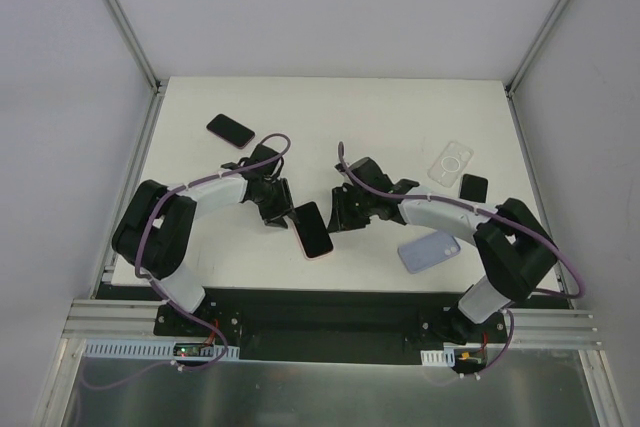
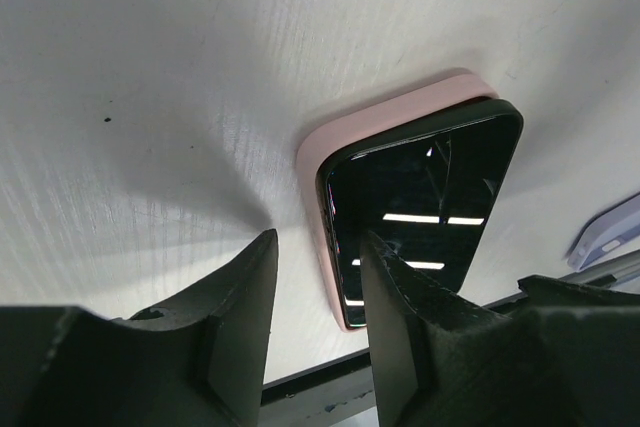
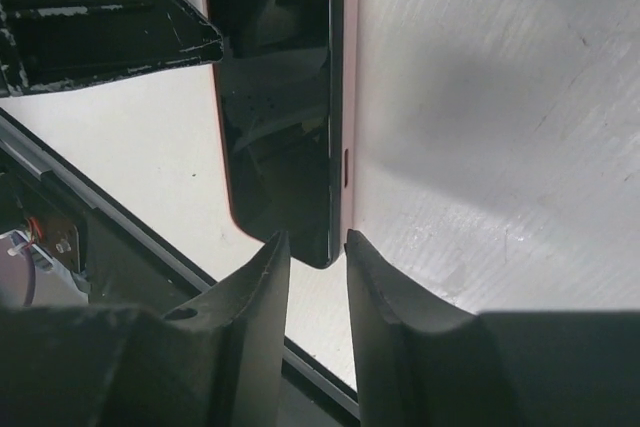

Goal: Put the phone into the phone case

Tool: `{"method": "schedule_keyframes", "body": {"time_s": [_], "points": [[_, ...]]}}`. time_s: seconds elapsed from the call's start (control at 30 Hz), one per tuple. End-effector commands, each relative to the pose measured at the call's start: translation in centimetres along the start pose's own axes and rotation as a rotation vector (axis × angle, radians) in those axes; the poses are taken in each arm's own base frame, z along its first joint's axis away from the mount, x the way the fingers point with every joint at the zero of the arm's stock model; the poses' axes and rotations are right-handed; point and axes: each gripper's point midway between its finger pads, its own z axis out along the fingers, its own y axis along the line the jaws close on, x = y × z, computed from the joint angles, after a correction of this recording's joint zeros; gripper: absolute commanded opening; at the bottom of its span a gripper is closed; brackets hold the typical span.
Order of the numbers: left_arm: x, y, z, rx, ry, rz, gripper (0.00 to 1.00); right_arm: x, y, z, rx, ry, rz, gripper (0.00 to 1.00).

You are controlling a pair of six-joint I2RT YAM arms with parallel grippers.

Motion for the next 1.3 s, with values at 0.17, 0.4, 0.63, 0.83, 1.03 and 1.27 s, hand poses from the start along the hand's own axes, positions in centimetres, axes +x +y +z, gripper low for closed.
{"method": "schedule_keyframes", "body": {"time_s": [0.17,0.4,0.63,0.83,1.03,1.27], "points": [[0.2,-0.9,0.9,0.016,0.018,0.036,0.36,0.3,0.4,2.5,-0.079,0.054,0.001,0.23],[1.4,-1.2,1.3,0.062,0.055,0.029,0.31,1.6,0.2,4.8,-0.12,0.083,0.05,0.05],[2.2,-0.2,1.6,0.044,0.055,0.023,0.32,3.0,-1.1,5.6,-0.072,0.097,0.069,0.09],[2.7,0.6,2.0,0.024,0.071,0.013,0.24,2.5,-1.2,5.3,-0.06,0.081,0.063,0.33],[3.2,0.0,1.6,0.06,0.089,0.016,0.13,1.6,-0.2,5.3,-0.094,0.074,0.034,0.45],[4.0,-0.8,1.4,0.12,0.122,0.0,0.08,0.9,1.6,5.4,-0.269,0.078,0.085,0.52]]}}
